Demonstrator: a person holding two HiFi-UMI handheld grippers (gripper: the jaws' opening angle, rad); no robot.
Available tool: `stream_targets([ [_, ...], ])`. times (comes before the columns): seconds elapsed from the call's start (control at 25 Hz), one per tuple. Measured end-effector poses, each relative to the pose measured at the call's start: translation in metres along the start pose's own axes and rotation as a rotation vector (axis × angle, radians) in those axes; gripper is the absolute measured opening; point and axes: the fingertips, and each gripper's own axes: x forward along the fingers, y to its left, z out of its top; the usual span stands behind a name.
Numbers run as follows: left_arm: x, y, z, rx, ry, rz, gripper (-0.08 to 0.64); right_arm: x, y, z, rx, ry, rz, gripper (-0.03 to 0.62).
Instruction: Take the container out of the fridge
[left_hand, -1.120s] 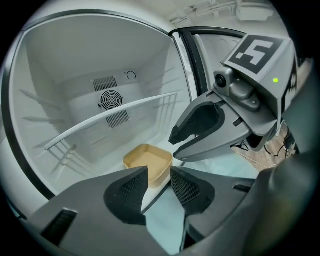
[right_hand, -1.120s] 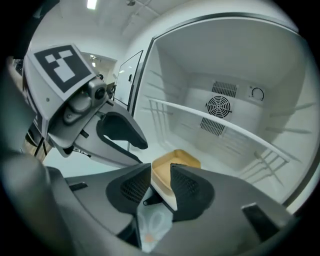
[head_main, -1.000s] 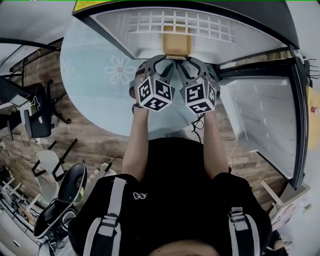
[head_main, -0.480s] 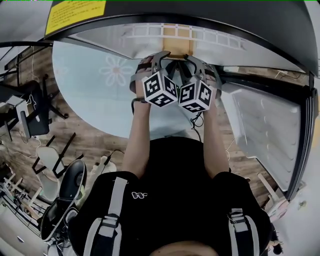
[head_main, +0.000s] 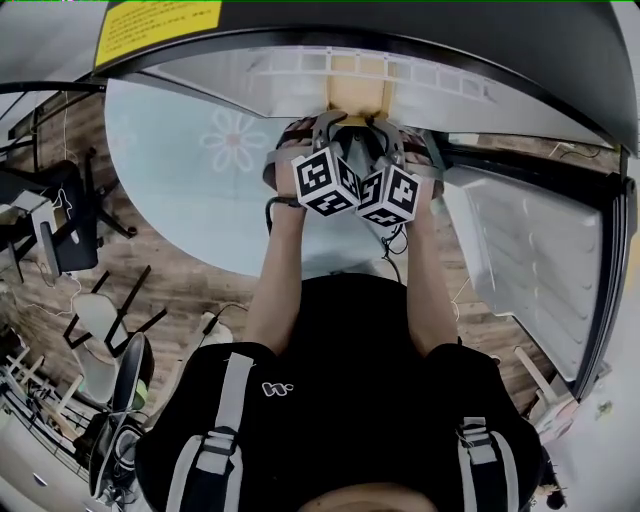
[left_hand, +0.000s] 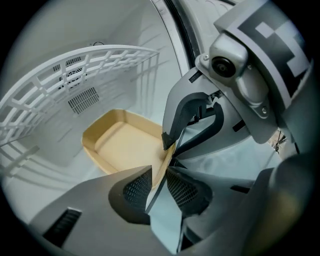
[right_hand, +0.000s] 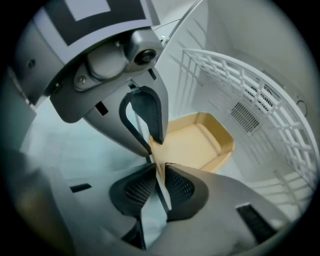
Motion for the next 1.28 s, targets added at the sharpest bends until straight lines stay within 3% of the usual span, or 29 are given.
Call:
stream_targets([
  [0.4,-0.040,-0.019,0.019,0.081,-0.022,0.026,0.080,-0.046,0.011,0.008,-0.046,-0.024,-0.035,0.037],
  [0.68,-0.094,-0.009,0.048,0.170,-0.061,0.140,0.072,-0.090,-0.002,0.031,-0.093,-0.105,-0.145,0.029],
  [0.92,-0.132,-0.044,0.078,0.215,-0.055,0.208,0.068,-0.150,0.006,0.024,-0.126,-0.151,-0.207,0.028],
  [1.28,-0.164,-0.107,0.072,0.201,-0.091,0.229,0.060,-0.193,0.057,0.006,-0.176,-0.149,-0.235,0.026],
])
